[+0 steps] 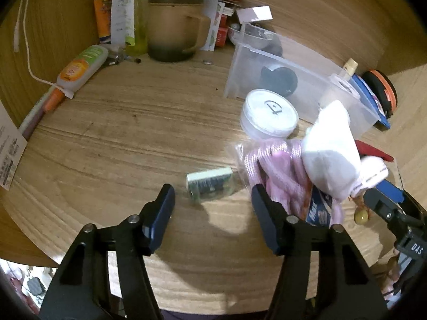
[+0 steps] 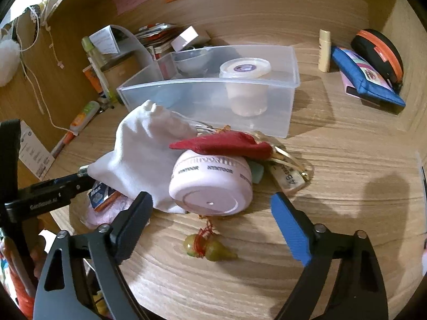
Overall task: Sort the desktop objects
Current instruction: 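Grasp the pink round container with the right gripper while the left grasps the small card, then lower the pink container and card into the clear box and open both grippers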
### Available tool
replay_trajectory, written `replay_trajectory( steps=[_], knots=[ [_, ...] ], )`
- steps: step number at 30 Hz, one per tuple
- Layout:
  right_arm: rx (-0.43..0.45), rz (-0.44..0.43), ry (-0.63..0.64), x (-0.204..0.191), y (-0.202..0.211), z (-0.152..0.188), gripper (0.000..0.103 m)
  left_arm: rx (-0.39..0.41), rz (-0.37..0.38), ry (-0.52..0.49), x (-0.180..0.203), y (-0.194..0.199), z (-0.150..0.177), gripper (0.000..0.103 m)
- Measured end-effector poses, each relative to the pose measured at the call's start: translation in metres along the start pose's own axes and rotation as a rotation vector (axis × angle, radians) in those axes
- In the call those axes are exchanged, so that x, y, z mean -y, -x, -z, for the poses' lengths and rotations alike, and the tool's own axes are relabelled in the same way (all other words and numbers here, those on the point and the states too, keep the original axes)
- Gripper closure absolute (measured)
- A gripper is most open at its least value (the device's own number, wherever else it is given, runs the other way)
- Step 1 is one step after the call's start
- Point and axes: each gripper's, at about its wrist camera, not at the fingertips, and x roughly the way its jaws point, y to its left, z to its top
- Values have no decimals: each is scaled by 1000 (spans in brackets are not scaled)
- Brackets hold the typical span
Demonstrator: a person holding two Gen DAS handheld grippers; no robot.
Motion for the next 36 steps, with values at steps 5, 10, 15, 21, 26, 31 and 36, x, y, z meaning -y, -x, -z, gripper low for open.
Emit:
replay_trajectory(
  steps=[5,10,15,21,26,31,36],
  knots=[
    [1,20,16,-5,-5,-3,31,24,-49,-3,2,-4,-3,59],
    [-8,18,7,-1,-8,-4,43,39,-65,4,0,-5,-5,66],
    [8,30,1,4,-2,-5,43,42,-52,17,-4,-2,-8,66],
    [60,36,-33,13,17,-11,43,95,-44,-5,2,16,-15,66],
    [113,41,-52,19,34,-22,43,156,-22,-41,13,36,-25,66],
    [173,42,-56,21,52,-36,43,211,14,-78,26,53,-40,66],
    [236,62,-69,26,72,-49,43,265,34,-115,41,69,-55,66]
  ],
)
